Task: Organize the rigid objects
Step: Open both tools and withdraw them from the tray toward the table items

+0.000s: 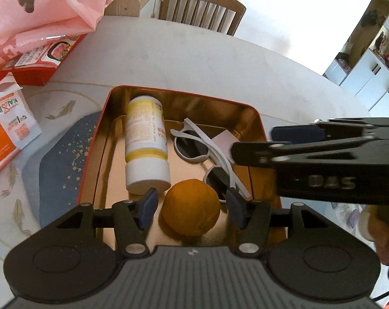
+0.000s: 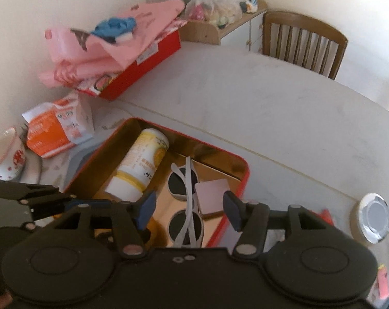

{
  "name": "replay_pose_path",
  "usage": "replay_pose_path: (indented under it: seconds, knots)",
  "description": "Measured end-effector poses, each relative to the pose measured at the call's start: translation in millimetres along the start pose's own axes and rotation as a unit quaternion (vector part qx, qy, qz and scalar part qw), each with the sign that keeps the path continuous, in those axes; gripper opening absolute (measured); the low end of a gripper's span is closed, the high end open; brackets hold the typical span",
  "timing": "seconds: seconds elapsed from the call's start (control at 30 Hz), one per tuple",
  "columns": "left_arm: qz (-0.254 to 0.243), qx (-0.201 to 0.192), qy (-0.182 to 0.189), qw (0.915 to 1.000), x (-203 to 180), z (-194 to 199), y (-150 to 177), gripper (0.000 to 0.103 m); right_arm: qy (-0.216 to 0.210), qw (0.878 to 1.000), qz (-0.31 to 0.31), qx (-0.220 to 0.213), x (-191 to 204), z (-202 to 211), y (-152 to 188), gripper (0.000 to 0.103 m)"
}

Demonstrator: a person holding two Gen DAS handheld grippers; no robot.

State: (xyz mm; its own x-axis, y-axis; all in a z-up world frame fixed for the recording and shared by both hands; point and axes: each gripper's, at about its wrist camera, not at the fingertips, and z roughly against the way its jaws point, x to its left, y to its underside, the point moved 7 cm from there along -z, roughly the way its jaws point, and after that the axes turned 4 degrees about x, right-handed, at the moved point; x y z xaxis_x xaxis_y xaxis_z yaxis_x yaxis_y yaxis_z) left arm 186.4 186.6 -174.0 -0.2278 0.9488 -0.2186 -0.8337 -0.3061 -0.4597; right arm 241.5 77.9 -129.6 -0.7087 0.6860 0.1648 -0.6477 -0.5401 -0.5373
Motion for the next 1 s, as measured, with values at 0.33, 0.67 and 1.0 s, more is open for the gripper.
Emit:
replay_pose_path:
  seconds: [0.33,0.67,1.0]
  knots:
    - [-0.017,-0.04,0.001,0.9991,-18.7,36.3,-1.1,0.064,-0.002,0.998,-0.04,-0.048,-19.1,59.4,12.9,0.063]
    - [-0.043,-0.076,-0.003,0.9961,-51.8,53.1,-4.9,0.077,0.015,0.995,-0.066,-0.077,-38.3,99.2,38.1,0.076]
    - [-0.075,-0.081,0.007,0.9939,-93.4,51.7,-3.8,0.079,0.035,0.988,-0.105,-0.104,-82.0,138.4,73.3,0.096]
